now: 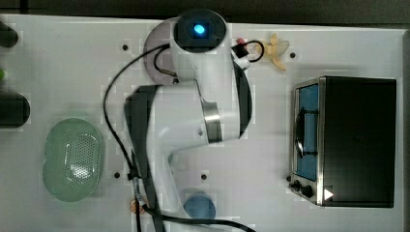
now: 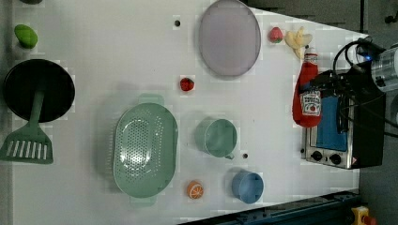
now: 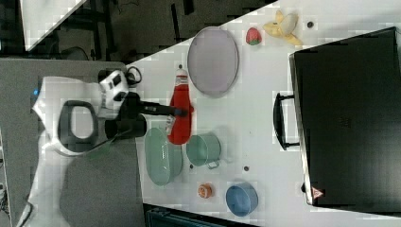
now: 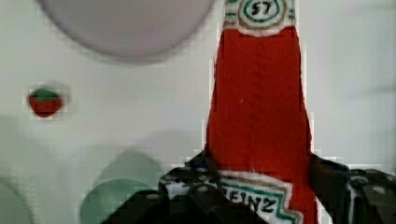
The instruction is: Pick ketchup from strainer and place it on the table
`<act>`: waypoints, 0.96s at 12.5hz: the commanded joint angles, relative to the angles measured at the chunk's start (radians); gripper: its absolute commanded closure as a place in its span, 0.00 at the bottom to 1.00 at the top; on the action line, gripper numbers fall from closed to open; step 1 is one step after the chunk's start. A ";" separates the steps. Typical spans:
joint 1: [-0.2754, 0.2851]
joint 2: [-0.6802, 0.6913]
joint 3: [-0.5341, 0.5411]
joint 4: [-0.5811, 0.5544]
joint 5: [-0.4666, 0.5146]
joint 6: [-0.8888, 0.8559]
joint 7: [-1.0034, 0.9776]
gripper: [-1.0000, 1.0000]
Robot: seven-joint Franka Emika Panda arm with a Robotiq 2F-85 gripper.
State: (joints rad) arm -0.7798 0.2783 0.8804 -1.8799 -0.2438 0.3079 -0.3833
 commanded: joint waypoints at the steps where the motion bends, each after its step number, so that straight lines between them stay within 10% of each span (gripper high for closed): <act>1: -0.032 -0.009 -0.030 -0.128 0.014 0.118 -0.087 0.43; 7: -0.036 0.025 -0.119 -0.376 0.013 0.462 -0.084 0.40; 12: -0.037 0.053 -0.118 -0.389 -0.004 0.515 -0.078 0.00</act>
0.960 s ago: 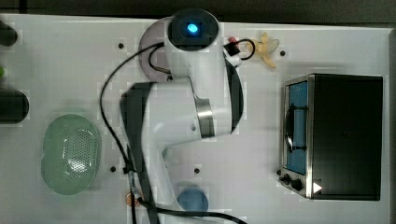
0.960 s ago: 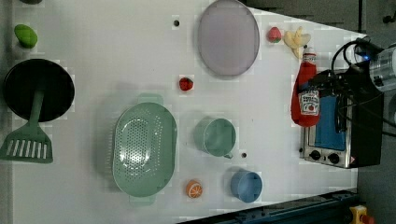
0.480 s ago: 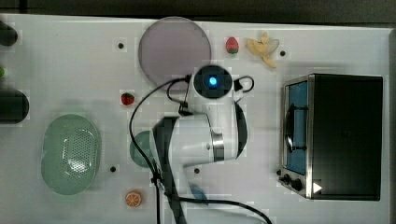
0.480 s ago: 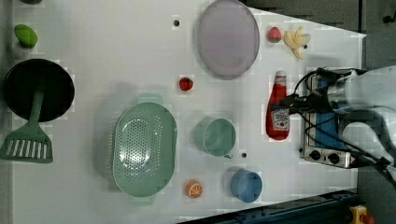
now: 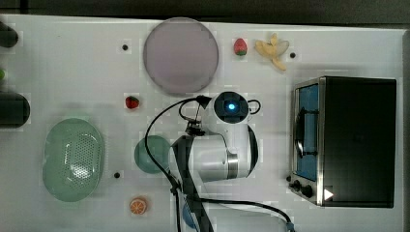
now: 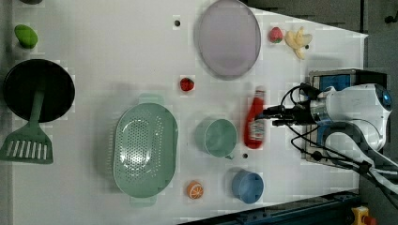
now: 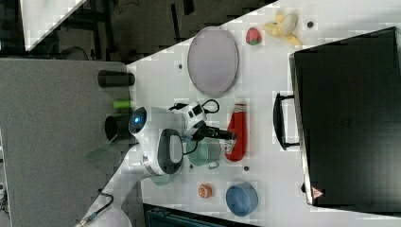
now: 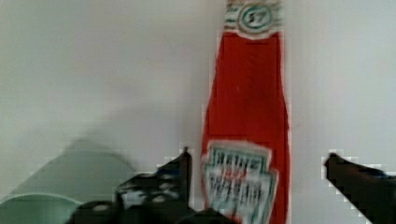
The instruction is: Pick ketchup from strainer and place it on the table
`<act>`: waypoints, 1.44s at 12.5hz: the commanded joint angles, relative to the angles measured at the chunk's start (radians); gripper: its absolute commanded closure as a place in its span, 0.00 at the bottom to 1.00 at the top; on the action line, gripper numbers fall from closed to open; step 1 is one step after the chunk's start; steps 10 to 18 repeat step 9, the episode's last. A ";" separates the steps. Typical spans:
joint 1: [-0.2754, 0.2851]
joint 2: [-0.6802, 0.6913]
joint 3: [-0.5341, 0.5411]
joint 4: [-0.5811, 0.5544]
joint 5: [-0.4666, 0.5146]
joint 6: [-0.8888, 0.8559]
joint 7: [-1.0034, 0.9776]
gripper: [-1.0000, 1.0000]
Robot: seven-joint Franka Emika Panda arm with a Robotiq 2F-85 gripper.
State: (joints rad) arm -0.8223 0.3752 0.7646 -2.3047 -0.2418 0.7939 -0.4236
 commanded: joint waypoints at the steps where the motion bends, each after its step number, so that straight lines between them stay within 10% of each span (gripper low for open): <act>1: 0.005 -0.066 0.002 0.055 -0.002 0.028 -0.037 0.00; 9: 0.006 -0.333 0.015 0.376 0.147 -0.415 0.308 0.00; 18: 0.006 -0.333 0.015 0.376 0.147 -0.415 0.308 0.00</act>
